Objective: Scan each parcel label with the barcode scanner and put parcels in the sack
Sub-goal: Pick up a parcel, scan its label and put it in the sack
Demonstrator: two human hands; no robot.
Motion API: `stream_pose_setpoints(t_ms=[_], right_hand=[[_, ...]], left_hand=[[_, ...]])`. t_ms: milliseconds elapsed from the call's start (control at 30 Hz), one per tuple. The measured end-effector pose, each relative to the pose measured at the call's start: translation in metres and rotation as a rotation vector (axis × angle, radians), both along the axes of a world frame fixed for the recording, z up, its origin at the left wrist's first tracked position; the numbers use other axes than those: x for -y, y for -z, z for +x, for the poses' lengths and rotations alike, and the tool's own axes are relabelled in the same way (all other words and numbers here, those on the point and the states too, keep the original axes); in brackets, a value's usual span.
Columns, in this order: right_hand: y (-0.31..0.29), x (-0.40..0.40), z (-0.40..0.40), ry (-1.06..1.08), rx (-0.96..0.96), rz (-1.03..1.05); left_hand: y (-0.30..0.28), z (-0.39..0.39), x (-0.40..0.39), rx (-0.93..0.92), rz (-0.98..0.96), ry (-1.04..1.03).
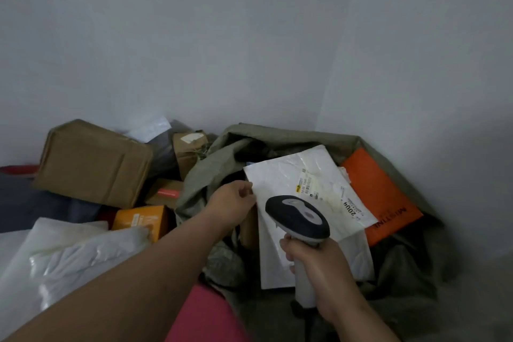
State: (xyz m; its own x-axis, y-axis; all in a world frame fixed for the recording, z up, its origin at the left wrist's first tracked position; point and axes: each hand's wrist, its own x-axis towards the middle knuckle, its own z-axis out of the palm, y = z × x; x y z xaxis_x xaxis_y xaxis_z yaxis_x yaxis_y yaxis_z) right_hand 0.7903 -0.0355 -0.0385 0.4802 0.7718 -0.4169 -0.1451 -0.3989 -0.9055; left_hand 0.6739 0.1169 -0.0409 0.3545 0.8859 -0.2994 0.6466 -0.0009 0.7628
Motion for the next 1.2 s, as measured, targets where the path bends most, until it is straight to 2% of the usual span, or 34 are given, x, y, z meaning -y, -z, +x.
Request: stream_pose_setpoints(t_ms=[233,367,500,667,800,933,1100,1200], right_hand=[[-0.021,0.007,-0.085,-0.105,-0.044,0.031],[-0.031,0.025,-0.149,-0.117,-0.006,0.044],[-0.037,0.045,-0.216,-0.122,-0.018,0.032],[-0.035,0.06,-0.27,-0.065,-0.012,0.039],[-0.039,0.068,-0.281,-0.021,0.007,0.064],[-0.036,0.075,-0.271,0.038,0.013,0.072],[-0.022,0.084,-0.242,0.031,0.012,0.007],[-0.013,0.09,-0.225,0.041,0.015,-0.018]], left_hand=[[-0.034,-0.123,0.015,0.042,0.105,-0.092],[-0.043,-0.22,0.036,-0.062,0.193,-0.159],[-0.045,-0.309,0.063,-0.158,0.174,-0.185],[-0.044,-0.374,0.092,-0.206,0.16,-0.157],[-0.04,-0.378,0.108,-0.212,0.104,-0.082],[-0.029,-0.355,0.129,-0.275,0.041,0.083],[0.0,-0.304,0.148,-0.398,0.173,0.204],[0.014,-0.272,0.15,-0.408,0.122,0.209]])
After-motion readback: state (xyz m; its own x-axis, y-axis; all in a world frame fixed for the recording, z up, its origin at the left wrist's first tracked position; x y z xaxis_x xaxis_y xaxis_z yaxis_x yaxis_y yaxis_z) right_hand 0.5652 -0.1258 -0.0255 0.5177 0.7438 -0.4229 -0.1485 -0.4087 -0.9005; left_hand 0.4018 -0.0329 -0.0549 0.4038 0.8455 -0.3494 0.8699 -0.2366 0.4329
